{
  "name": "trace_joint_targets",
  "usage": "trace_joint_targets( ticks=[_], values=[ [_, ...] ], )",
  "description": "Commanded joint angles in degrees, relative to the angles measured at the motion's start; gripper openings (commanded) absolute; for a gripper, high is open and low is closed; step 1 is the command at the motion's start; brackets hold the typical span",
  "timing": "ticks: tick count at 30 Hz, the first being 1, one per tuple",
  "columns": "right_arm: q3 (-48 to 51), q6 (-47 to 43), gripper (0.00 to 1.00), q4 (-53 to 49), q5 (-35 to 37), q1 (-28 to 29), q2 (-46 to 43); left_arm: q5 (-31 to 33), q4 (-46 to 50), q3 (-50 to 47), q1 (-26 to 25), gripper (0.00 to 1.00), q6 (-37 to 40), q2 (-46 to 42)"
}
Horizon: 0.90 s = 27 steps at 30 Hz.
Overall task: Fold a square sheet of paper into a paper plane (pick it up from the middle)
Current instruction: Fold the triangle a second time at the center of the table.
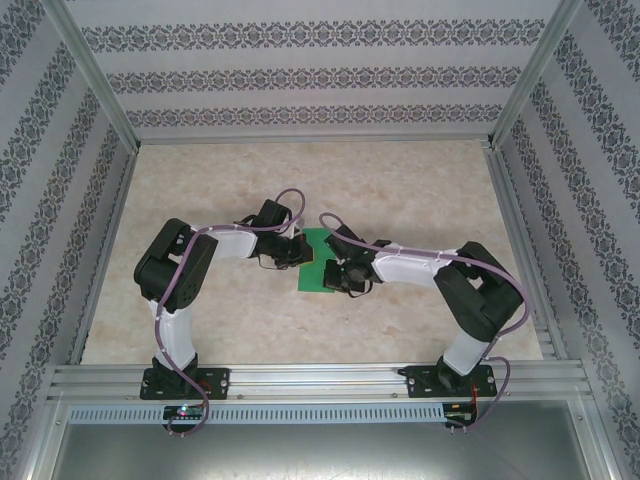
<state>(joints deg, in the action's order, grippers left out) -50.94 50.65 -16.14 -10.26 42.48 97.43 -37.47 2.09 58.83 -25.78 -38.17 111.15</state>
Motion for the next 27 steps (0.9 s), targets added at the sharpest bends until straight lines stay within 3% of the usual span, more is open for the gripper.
trace_joint_targets(
  ticks=[1, 7, 11, 16, 27],
  values=[
    [3.93, -0.75, 0.0, -8.05, 1.3, -0.48, -1.78, 9.28, 10.71, -3.9, 0.94, 0.01, -0.37, 4.15],
    [5.69, -1.13, 0.0, -7.91, 1.87, -1.46, -6.31, 7.73, 9.7, -3.79, 0.98, 0.02, -0.26, 4.05],
    [4.25, -1.96, 0.0, -1.93, -0.01, -1.37, -9.4, 6.74, 9.39, -3.2, 0.99, 0.02, -0.1, 3.49],
    [0.53, -2.05, 0.0, 5.62, -5.7, -1.18, -4.77, 5.98, 9.25, -3.0, 0.9, 0.02, -0.47, 3.47],
    [-6.2, -2.49, 0.0, 6.09, -6.39, -1.54, 5.85, 6.53, 9.05, -3.15, 0.81, 0.02, -1.49, 3.81]
  ],
)
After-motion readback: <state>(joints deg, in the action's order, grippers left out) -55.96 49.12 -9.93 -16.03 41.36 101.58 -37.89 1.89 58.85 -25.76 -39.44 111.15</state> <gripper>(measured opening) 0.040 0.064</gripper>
